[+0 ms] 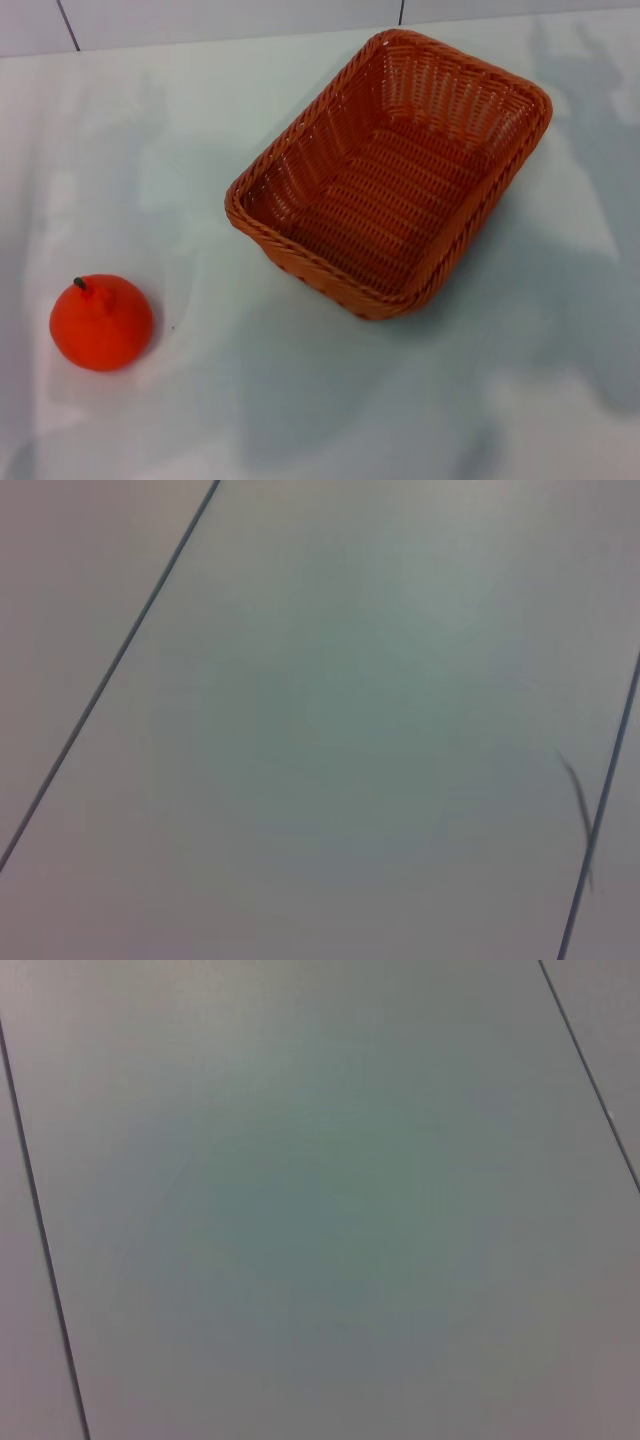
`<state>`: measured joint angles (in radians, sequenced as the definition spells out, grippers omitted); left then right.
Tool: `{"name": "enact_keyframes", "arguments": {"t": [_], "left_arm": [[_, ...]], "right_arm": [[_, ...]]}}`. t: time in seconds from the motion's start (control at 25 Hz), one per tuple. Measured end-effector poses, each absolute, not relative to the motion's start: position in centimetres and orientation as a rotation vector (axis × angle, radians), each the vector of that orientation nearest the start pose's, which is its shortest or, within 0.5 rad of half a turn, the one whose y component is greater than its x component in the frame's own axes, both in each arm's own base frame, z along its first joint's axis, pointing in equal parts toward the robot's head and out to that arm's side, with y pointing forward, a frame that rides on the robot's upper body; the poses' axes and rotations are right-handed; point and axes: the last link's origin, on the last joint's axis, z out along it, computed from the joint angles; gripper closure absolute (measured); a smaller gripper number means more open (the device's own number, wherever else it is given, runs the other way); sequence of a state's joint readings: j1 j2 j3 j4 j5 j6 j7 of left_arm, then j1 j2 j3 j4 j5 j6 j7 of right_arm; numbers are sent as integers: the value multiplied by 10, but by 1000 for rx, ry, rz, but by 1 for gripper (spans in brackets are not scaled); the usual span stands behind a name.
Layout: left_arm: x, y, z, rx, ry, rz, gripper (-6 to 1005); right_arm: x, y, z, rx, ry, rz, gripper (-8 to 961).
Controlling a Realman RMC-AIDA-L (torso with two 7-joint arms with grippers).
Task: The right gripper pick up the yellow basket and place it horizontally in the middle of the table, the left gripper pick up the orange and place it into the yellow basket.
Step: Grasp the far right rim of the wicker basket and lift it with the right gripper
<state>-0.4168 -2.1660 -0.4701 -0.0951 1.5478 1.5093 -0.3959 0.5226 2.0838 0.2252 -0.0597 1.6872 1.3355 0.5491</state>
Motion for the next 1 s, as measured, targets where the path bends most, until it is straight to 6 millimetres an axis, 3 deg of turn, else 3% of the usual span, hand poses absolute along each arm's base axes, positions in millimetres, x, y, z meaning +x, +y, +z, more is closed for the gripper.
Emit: {"name": "enact_keyframes", "arguments": {"t": [0.36,0.6,0.8,1.0], "left_arm": [[-330,293,17,-1098,-663,-1078,378],[-329,293,16,-1113,-658,-1080,382],[-329,292,16,-1115,-660,-1083,385],[-330,292,15,-1116,-665,-1086,389]], "right_arm": [[339,340,46,-739,-1419,-1518,372],[334,343,46,-732,-1514,-1411,372],[323,357,71,-731,-1692,-1193,371],[302,372,106,-878,-1967,-890,371]]}}
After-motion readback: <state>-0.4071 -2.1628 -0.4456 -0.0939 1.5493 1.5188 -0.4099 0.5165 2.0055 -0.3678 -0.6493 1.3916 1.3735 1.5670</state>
